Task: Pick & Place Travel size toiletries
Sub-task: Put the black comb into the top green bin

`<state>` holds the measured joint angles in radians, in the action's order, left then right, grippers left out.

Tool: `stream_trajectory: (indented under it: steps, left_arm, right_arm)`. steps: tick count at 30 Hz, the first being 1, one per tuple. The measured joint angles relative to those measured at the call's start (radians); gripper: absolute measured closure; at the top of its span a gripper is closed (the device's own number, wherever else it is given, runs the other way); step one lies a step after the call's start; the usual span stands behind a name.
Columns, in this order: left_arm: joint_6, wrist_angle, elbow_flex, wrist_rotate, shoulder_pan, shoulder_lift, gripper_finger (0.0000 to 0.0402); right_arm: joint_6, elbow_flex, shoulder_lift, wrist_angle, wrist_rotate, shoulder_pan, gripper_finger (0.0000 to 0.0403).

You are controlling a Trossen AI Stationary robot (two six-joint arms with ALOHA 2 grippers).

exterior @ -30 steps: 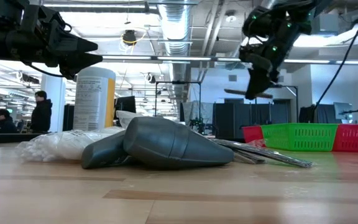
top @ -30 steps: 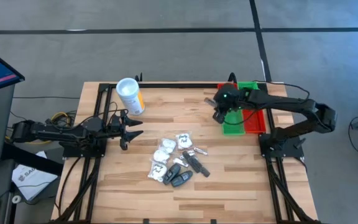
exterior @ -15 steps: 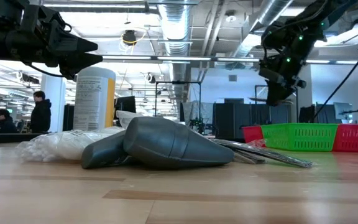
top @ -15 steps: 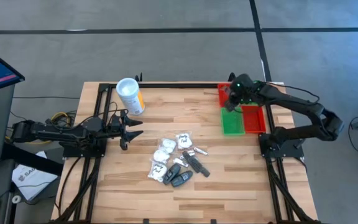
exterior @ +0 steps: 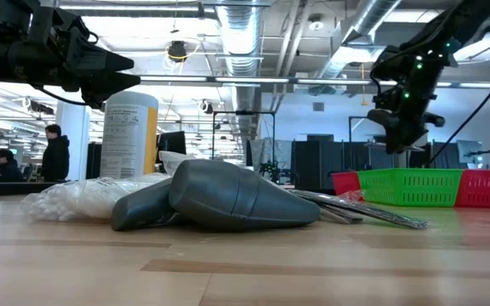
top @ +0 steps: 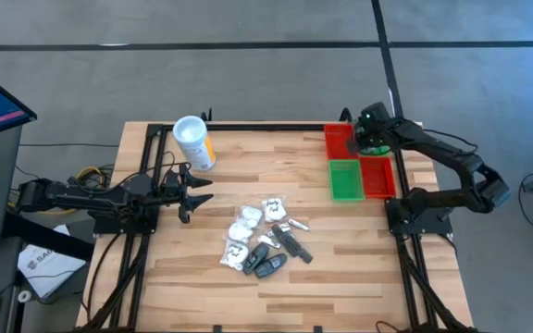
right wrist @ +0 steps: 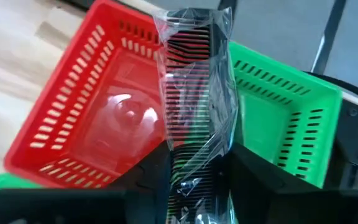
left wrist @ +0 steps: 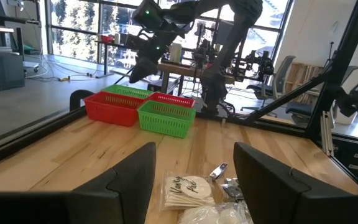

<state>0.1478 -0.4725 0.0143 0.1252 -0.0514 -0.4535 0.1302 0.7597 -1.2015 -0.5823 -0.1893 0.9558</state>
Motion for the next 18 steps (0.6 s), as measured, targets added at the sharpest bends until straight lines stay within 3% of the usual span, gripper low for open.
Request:
stream_trajectory:
  steps: [4,11,18]
  left_arm:
    - [0.0,0.0,0.0,0.0,0.0,0.0,0.0192]
    - [0.0,0.0,0.0,0.0,0.0,0.0,0.0192]
    - [0.0,0.0,0.0,0.0,0.0,0.0,0.0192]
  right_arm:
    - [0.002,0.0,0.0,0.016,0.004,0.025,0.0289]
    - [0.051,0.0,0.0,0.043,-0.017,0.02,0.0242]
    - [0.08,0.0,-0.002,0.059,-0.036,0.022,0.0288]
